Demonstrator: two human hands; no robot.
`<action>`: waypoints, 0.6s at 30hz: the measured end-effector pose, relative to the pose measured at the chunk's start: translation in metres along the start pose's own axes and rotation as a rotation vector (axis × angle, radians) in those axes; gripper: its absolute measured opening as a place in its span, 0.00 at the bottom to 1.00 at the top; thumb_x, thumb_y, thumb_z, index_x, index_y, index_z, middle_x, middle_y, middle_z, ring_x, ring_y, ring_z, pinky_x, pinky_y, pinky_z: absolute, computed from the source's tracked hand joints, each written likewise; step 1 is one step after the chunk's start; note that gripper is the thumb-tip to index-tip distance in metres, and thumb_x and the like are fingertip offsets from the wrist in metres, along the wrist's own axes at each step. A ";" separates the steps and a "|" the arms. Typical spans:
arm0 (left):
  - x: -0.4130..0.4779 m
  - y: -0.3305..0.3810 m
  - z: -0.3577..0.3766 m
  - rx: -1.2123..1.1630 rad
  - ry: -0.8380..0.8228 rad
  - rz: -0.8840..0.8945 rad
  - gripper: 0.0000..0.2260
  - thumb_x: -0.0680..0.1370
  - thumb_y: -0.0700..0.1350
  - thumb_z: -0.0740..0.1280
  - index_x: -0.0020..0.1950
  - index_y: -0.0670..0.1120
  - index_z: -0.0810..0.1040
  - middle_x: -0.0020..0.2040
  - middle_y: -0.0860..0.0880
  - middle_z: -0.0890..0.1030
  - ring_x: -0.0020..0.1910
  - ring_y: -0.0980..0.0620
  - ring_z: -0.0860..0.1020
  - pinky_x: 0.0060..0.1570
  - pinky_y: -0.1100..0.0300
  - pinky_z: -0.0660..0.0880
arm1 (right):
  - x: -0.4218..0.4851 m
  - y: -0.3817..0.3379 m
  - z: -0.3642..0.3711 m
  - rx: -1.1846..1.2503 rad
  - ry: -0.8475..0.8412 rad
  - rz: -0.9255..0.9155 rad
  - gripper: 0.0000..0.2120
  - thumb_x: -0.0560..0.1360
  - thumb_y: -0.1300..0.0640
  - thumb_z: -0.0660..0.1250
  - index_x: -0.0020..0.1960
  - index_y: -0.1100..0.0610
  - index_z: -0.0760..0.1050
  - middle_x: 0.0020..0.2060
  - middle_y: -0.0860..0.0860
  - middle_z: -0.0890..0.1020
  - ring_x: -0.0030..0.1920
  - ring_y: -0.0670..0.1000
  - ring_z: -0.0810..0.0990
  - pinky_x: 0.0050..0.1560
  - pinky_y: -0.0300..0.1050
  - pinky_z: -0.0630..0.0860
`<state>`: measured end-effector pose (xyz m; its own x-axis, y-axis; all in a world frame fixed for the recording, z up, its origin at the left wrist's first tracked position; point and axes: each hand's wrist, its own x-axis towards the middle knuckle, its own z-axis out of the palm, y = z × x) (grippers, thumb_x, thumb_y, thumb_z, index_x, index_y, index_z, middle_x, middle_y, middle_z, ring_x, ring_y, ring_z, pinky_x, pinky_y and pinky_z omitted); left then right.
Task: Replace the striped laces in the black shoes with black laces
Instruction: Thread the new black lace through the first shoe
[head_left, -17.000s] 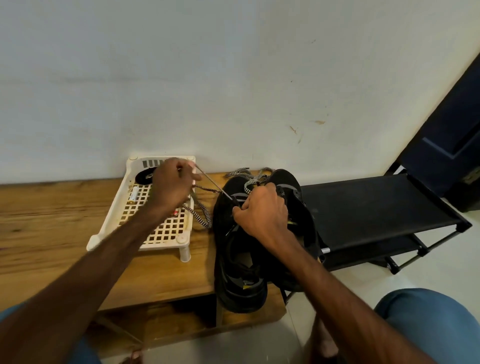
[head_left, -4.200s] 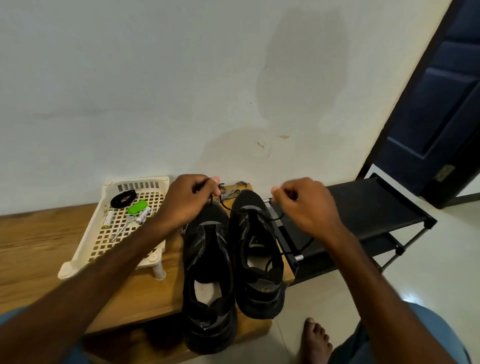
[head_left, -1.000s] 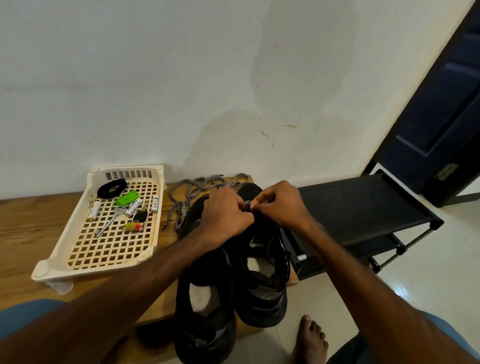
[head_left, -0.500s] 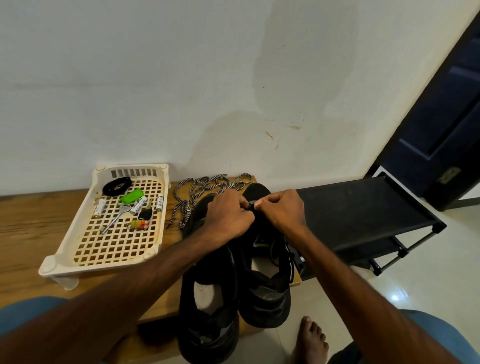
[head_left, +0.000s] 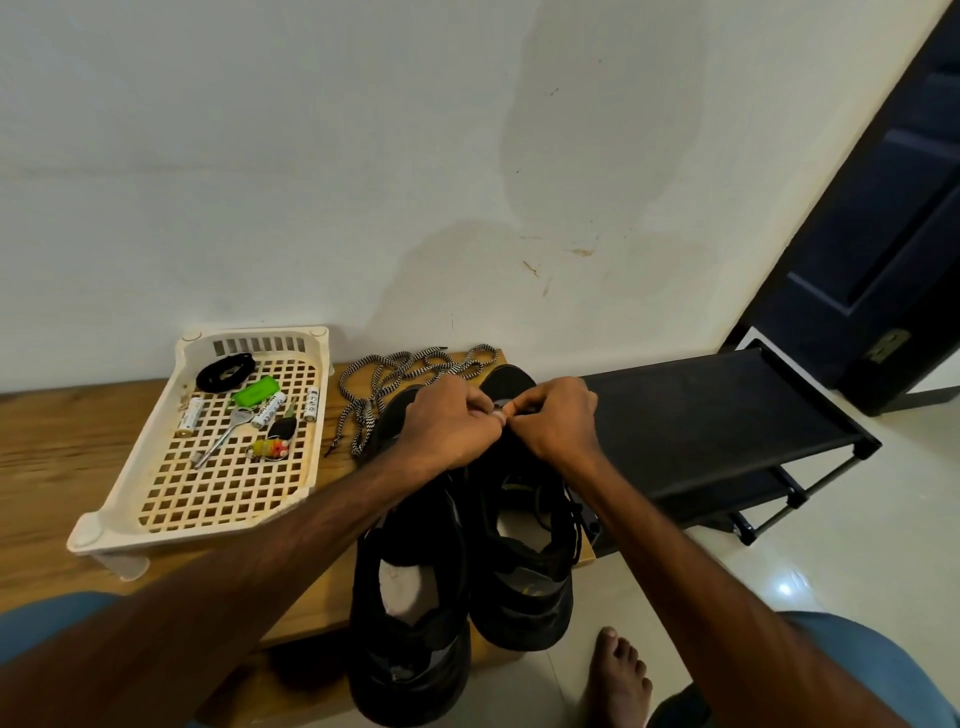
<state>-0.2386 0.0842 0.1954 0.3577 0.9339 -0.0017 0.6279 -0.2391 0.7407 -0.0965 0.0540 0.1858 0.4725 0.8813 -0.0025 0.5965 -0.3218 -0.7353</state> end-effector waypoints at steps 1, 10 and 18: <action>0.000 -0.001 0.000 -0.077 -0.009 -0.022 0.06 0.81 0.46 0.69 0.51 0.49 0.86 0.44 0.49 0.87 0.39 0.54 0.85 0.51 0.58 0.82 | -0.001 0.001 0.000 0.033 0.004 0.020 0.02 0.74 0.61 0.77 0.46 0.57 0.88 0.47 0.55 0.86 0.58 0.55 0.81 0.57 0.54 0.82; 0.015 0.000 -0.001 -0.100 -0.038 -0.027 0.05 0.80 0.45 0.71 0.48 0.44 0.82 0.37 0.47 0.84 0.28 0.54 0.83 0.34 0.62 0.81 | -0.008 0.003 -0.001 0.137 -0.003 0.017 0.03 0.75 0.64 0.75 0.48 0.58 0.87 0.43 0.51 0.87 0.43 0.45 0.84 0.45 0.39 0.83; 0.022 0.000 -0.007 0.014 -0.016 0.027 0.14 0.85 0.38 0.58 0.48 0.32 0.80 0.45 0.36 0.85 0.42 0.40 0.85 0.48 0.44 0.82 | -0.004 0.002 -0.005 -0.030 -0.042 -0.027 0.01 0.75 0.61 0.76 0.46 0.57 0.87 0.39 0.48 0.84 0.42 0.44 0.82 0.48 0.41 0.81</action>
<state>-0.2355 0.1067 0.1998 0.3855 0.9227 0.0069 0.6278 -0.2678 0.7309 -0.0941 0.0485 0.1873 0.4287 0.9034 -0.0111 0.6286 -0.3071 -0.7145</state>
